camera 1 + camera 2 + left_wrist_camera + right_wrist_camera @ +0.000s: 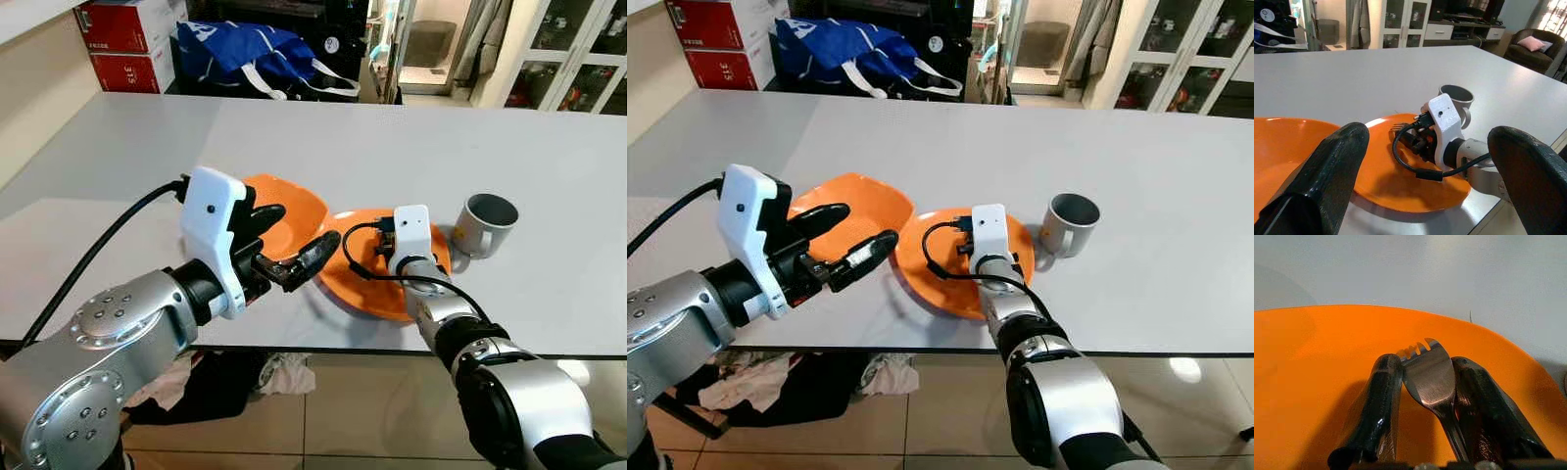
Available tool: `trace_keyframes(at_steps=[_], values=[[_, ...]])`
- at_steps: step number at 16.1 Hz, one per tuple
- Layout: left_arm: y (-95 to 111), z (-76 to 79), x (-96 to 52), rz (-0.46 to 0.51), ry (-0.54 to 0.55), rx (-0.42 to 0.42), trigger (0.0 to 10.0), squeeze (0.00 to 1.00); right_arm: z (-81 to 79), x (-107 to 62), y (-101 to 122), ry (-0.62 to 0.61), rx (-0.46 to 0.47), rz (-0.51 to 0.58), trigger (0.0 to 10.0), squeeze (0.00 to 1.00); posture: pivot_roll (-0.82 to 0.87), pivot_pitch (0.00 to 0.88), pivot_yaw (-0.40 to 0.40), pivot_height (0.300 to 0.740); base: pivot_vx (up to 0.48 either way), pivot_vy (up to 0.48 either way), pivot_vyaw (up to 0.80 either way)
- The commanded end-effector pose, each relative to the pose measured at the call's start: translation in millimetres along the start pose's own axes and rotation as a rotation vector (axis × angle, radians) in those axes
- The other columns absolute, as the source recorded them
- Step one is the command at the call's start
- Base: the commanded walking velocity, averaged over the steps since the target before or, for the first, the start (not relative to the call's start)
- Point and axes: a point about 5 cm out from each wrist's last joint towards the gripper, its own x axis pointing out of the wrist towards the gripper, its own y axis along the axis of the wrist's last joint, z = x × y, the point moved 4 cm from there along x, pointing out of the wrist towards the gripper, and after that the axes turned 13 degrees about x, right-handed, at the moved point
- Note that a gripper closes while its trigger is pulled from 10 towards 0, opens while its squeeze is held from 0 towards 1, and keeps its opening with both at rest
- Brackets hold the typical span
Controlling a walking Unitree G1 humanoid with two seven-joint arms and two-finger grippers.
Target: Setting the table
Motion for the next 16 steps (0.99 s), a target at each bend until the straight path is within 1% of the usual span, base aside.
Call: trace_keyframes(at_steps=[1, 2, 7, 11, 12, 14, 15, 16], values=[[6, 4.0, -1.4, 0.015, -0.011, 0.019, 10.0, 0.00, 1.1, -1.1, -7, -0.011, -0.006, -0.030, 10.0, 0.89, 0.30, 0.108, -0.028, 0.736, 0.000, 0.000, 0.00], [6, 4.2, -1.7, 0.015, -0.010, 0.018, 10.0, 0.00, 0.6, -1.3, -8, -0.010, -0.009, -0.036, 10.0, 1.00, 0.30, 0.108, -0.029, 0.736, 0.000, 0.000, 0.00], [6, 4.9, -1.7, 0.018, -0.004, 0.013, 10.0, 0.00, -0.7, -1.4, -10, -0.006, -0.015, -0.043, 10.0, 1.00, 0.30, 0.117, -0.037, 0.736, 0.000, 0.000, 0.00], [5, 4.8, -0.6, 0.018, 0.002, 0.006, 10.0, 0.00, -2.1, -0.3, -5, 0.002, -0.022, -0.027, 10.0, 1.00, 0.29, 0.116, -0.042, 0.736, 0.000, 0.000, 0.00], [4, 3.6, 0.0, 0.014, 0.010, 0.008, 10.0, 0.00, -2.1, 0.2, -1, 0.004, -0.034, -0.008, 10.0, 1.00, 0.29, 0.112, -0.044, 0.736, 0.000, 0.000, 0.00], [1, 1.9, 1.0, 0.008, 0.021, 0.012, 10.0, 0.00, -1.5, 1.3, 7, -0.005, -0.089, 0.021, 10.0, 1.00, 0.28, 0.104, -0.049, 0.736, 0.000, 0.000, 0.00], [0, 1.4, 2.0, 0.010, 0.022, 0.009, 10.0, 0.00, -5.5, 2.0, 11, 0.015, -0.106, 0.034, 10.0, 0.44, 0.27, 0.095, -0.050, 0.736, 0.000, 0.000, 0.00], [0, 1.2, 3.3, 0.013, 0.021, 0.005, 10.0, 0.00, -6.8, 2.6, 15, 0.016, -0.120, 0.051, 10.0, 0.00, 0.26, 0.086, -0.053, 0.736, 0.000, 0.000, 0.00]])
